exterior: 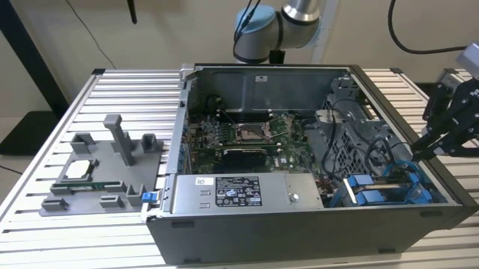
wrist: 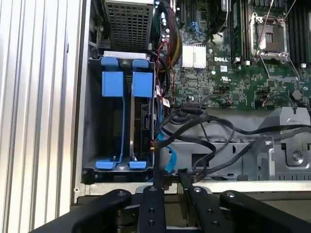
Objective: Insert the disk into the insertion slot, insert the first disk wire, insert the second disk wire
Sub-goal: 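Insert the second disk wire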
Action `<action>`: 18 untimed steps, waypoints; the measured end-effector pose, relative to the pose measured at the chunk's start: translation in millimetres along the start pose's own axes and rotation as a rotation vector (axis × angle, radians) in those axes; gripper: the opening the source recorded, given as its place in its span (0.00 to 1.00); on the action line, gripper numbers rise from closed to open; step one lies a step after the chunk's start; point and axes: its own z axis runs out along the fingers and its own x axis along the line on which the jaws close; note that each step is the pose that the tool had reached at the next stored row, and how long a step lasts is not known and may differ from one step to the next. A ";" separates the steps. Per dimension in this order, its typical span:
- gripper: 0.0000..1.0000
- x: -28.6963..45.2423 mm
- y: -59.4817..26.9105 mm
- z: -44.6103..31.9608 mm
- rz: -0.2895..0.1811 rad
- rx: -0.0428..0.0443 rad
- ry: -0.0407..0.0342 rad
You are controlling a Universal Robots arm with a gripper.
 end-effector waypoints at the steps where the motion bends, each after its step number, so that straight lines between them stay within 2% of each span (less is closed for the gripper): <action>1: 1.00 0.3 -0.6 0.0 0.000 -0.0046 -0.0035; 4: 1.00 1.4 -2.0 -0.3 0.000 -0.0147 -0.0100; 10: 1.00 2.9 -3.3 2.7 0.000 -0.0252 -0.0163; 11: 0.00 3.1 -3.4 3.1 0.000 -0.0254 -0.0177; 18: 0.00 5.1 -3.7 4.1 -0.002 -0.0255 -0.0266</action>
